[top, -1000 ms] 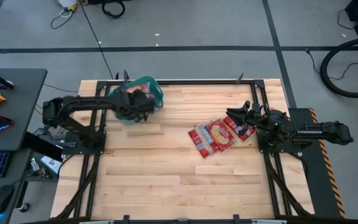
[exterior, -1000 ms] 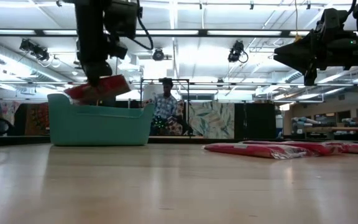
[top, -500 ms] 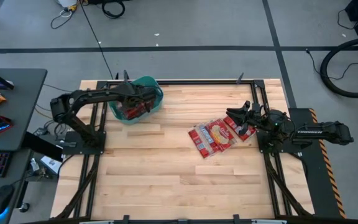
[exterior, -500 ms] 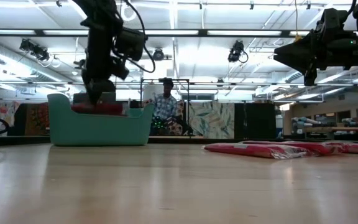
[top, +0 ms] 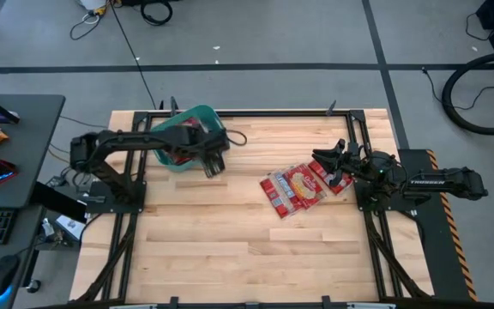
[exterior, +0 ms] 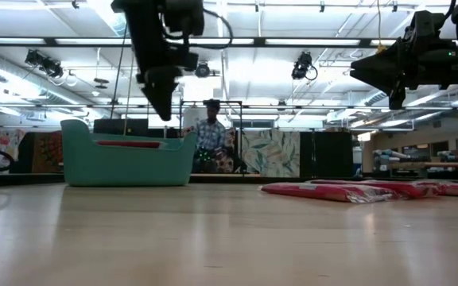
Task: Sort popcorn bags into baskets
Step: Put the popcorn bag into the green bin
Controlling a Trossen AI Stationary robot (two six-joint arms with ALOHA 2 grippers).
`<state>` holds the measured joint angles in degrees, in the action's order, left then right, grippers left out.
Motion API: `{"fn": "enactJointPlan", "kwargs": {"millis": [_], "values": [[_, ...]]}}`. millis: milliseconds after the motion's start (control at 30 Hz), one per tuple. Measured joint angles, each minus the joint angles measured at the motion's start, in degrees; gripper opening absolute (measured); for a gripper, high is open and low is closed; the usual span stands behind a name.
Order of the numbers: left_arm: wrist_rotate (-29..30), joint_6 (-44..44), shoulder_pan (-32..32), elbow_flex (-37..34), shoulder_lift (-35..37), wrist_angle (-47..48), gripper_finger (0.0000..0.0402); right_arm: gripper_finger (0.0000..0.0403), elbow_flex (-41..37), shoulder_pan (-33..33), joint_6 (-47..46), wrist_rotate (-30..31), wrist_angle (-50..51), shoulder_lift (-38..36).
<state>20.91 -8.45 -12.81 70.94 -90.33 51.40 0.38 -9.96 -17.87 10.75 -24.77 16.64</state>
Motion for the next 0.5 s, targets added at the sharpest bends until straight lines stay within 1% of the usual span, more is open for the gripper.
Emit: {"fn": "enactJointPlan", "kwargs": {"millis": [100,167,267,367,433,500], "values": [[-9.11,-6.06,2.03,0.03,-1.17,-0.67,0.0164,0.0098,0.00,-0.02,-0.01,0.02,0.01,0.00],[-11.17,-7.40,3.83,0.02,-2.51,-1.08,0.0157,0.0098,-0.02,0.00,-0.02,0.02,0.00,0.00],[-11.56,-5.26,7.36,0.00,-4.66,-5.34,0.0149,0.0098,0.00,-0.02,-0.02,0.02,0.00,0.00],[-11.97,1.20,11.09,0.00,-7.00,-13.08,0.0145,0.0098,-0.02,-0.02,-0.02,0.02,-0.01,0.00],[-11.56,8.56,13.60,0.00,-8.77,-18.35,0.0144,0.0098,0.00,0.00,-0.01,0.02,0.00,0.00],[-9.48,15.61,15.93,0.00,-10.66,-23.54,0.0144,0.0098,-0.02,0.00,-0.01,0.02,0.04,0.00]]}}
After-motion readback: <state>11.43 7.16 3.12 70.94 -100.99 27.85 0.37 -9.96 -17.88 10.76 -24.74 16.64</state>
